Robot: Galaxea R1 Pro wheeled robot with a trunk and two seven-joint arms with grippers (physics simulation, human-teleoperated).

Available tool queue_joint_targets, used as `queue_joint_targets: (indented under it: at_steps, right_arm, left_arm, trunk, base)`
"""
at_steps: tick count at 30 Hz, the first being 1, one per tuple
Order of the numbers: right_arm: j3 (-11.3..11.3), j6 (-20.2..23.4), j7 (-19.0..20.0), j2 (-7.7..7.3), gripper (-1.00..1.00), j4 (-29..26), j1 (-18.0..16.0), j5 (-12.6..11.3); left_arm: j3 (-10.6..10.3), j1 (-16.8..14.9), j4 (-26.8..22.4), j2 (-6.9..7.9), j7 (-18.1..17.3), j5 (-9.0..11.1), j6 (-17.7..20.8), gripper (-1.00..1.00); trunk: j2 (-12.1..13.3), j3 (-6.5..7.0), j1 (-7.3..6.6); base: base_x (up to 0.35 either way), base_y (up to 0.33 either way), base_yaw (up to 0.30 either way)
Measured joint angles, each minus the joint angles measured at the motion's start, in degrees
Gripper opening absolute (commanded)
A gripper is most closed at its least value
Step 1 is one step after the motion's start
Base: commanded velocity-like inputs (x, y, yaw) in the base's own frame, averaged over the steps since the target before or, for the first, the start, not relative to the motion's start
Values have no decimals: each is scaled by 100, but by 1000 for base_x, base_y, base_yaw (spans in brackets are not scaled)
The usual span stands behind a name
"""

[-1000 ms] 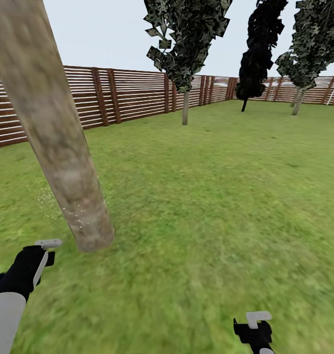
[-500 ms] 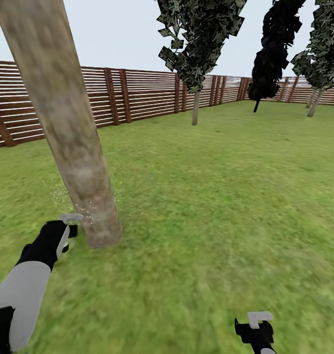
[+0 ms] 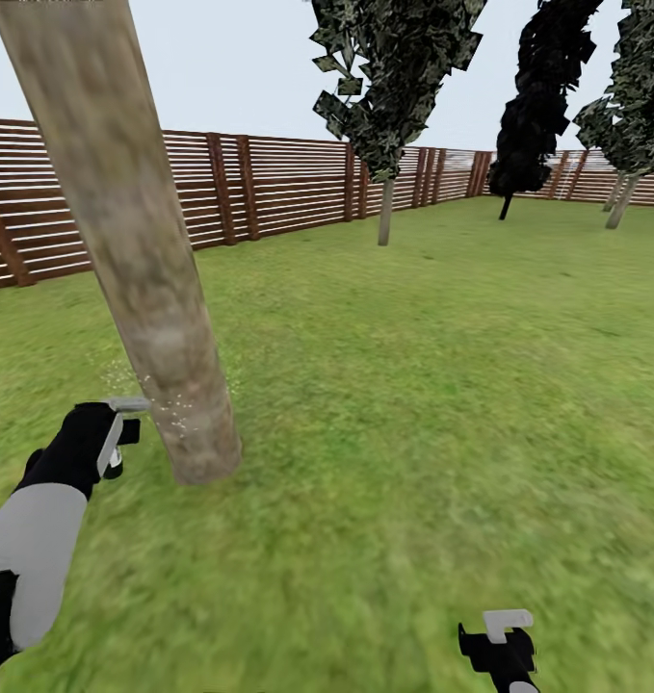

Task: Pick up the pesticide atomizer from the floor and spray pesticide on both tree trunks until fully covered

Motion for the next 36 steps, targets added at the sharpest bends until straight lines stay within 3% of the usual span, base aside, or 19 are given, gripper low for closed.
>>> queue_joint_targets:
  at_steps: [3, 6, 12, 30, 36]
  right_arm:
    - [3, 0, 0, 5, 100, 0, 0, 0]
    - [3, 0, 0, 6, 100, 0, 0, 0]
    - [-1, -1, -2, -1, 100, 0, 0, 0]
    - [-1, -3, -3, -4, 100, 0, 0, 0]
    - [8, -3, -2, 6, 100, 2, -2, 0]
  left_arm:
    - [-483, -5, -6, -19, -19, 14, 5, -100]
    - [-629, -63, -7, -16, -296, 29, 7, -100]
    - [-641, -21, -310, 0, -446, -18, 12, -100]
    - [-626, -47, -409, -13, -447, -11, 31, -100]
    - [-586, -14, -405, 48, -429, -73, 21, -100]
  trunk:
    - [0, 0, 0]
    - [0, 0, 0]
    - [0, 0, 0]
    - [0, 0, 0]
    - [0, 0, -1]
  base:
    - [0, 0, 268]
    - [0, 0, 209]
    - [0, -162, 12]
    - [19, -274, 0]
    - [22, -275, 126]
